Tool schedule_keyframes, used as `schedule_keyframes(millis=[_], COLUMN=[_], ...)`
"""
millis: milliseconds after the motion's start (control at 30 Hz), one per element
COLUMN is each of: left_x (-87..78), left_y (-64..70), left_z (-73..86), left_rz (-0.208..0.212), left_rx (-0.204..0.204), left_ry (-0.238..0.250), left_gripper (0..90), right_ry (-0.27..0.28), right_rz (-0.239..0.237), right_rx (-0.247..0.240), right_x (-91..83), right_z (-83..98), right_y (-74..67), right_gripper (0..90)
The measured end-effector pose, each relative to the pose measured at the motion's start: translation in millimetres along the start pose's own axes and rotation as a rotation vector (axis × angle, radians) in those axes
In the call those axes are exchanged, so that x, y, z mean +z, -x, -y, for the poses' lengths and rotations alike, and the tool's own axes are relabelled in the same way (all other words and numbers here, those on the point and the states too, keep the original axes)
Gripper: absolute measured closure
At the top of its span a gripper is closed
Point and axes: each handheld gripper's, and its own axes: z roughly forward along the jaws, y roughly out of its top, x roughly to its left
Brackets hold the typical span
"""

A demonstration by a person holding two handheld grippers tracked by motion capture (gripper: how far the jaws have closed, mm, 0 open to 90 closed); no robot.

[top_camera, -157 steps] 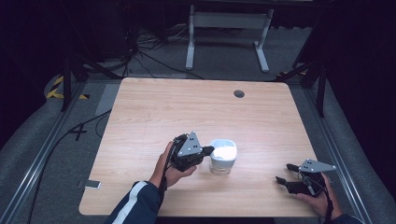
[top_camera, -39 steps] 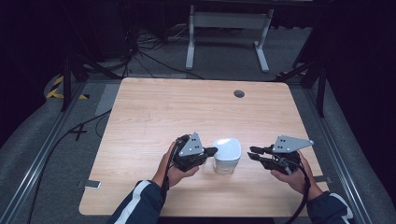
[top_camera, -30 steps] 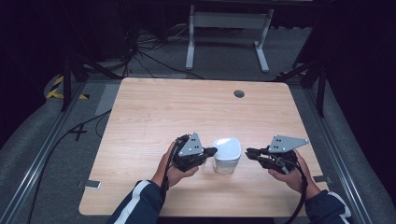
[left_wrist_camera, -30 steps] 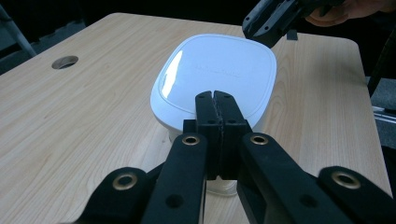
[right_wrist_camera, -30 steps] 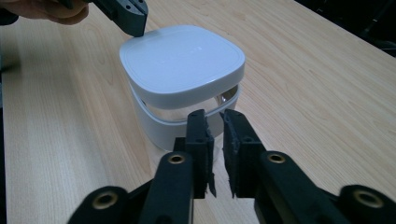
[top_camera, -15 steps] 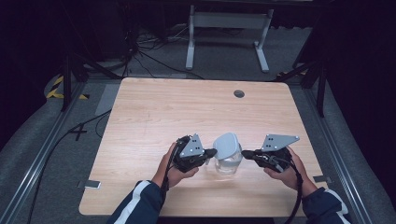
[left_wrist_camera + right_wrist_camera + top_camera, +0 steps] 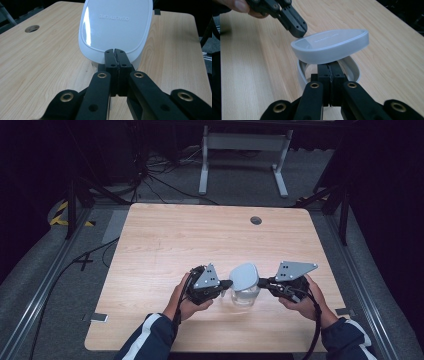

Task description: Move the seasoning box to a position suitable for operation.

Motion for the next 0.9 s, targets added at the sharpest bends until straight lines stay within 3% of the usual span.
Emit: schedule_keyframes(millis=[167, 333, 667, 900], left_x=[-5.9, -20.4, -50.9, -61.0], left_y=[-2.0, -5.5, -15.8, -17.9], left_z=[1.2, 8.3, 45.5, 60.0], left_rz=[-0.015, -0.038, -0.094, -0.114], left_rx=[0.001, 0.000, -0.056, -0.056], left_ry=[0.001, -0.029, -0.106, -0.140], left_gripper=[90.0, 90.0, 90.0, 89.8], right_ry=[0.013, 0.013, 0.021, 0.022], right_rz=[-0.011, -0.019, -0.027, -0.034], right_rx=[-0.019, -0.048, -0.091, -0.112], right_x=[-0.4, 2.7, 9.1, 13.3], right_z=[-12.4, -22.4, -34.8, -39.7], right_y=[-4.1, -10.1, -22.1, -29.2], right_gripper=[89.4, 89.4, 89.4, 89.3])
